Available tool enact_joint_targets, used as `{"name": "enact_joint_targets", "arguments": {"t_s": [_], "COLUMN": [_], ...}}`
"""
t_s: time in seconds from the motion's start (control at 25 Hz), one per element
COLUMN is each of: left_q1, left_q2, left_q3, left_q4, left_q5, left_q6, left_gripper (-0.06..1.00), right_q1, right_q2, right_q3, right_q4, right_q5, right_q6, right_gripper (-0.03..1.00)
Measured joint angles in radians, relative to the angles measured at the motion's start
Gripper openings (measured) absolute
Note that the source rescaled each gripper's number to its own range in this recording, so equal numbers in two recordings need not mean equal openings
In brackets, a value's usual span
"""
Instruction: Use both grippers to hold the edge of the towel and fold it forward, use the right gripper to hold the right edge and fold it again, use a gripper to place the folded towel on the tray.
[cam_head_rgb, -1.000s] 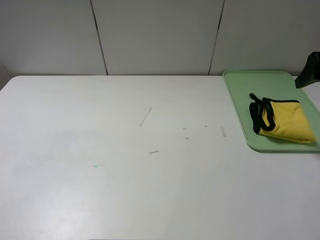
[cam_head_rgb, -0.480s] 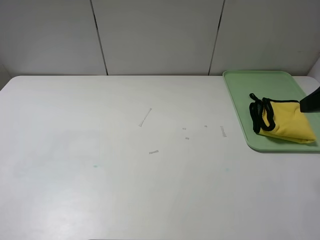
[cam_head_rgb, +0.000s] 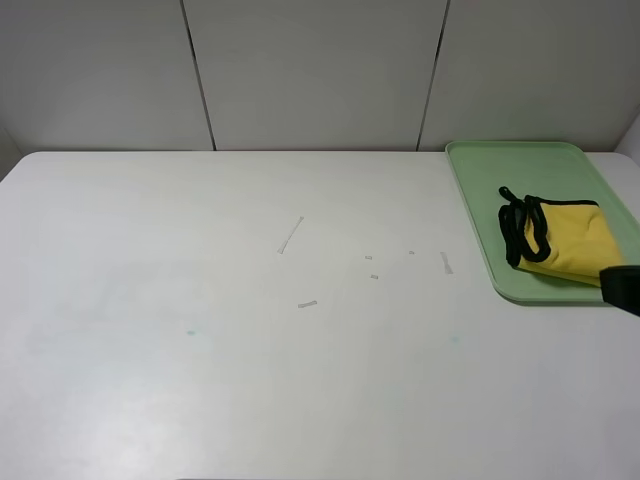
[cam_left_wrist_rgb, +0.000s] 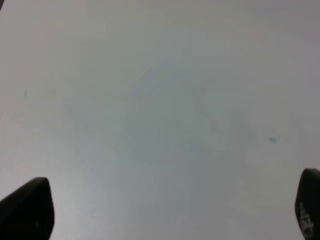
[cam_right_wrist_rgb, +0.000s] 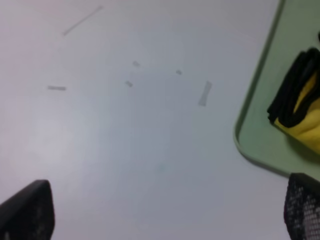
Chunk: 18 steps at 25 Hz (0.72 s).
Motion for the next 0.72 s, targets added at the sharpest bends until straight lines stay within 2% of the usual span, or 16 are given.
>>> {"name": "enact_joint_targets", "arguments": {"t_s": [0.16, 0.6, 0.72], "left_q1": [0.000, 0.000, 0.000], "left_q2": [0.000, 0.000, 0.000], "left_q3": [0.000, 0.000, 0.000], "left_q4": [0.000, 0.000, 0.000], "left_q5": [0.000, 0.000, 0.000], "left_q6": [0.000, 0.000, 0.000], "left_gripper": [0.97, 0.97, 0.97], "right_q1": [0.021, 0.021, 0.022], "right_q2": [-0.095, -0.433, -0.464], "right_q3": [0.011, 0.079, 0.079], "right_q4": [-0.044, -0.133, -0.143], "right_q5": [0.052, 0.081, 0.083], "right_q6": [0.034, 0.115, 0.133], "right_gripper": [1.00, 1.00, 1.00]}}
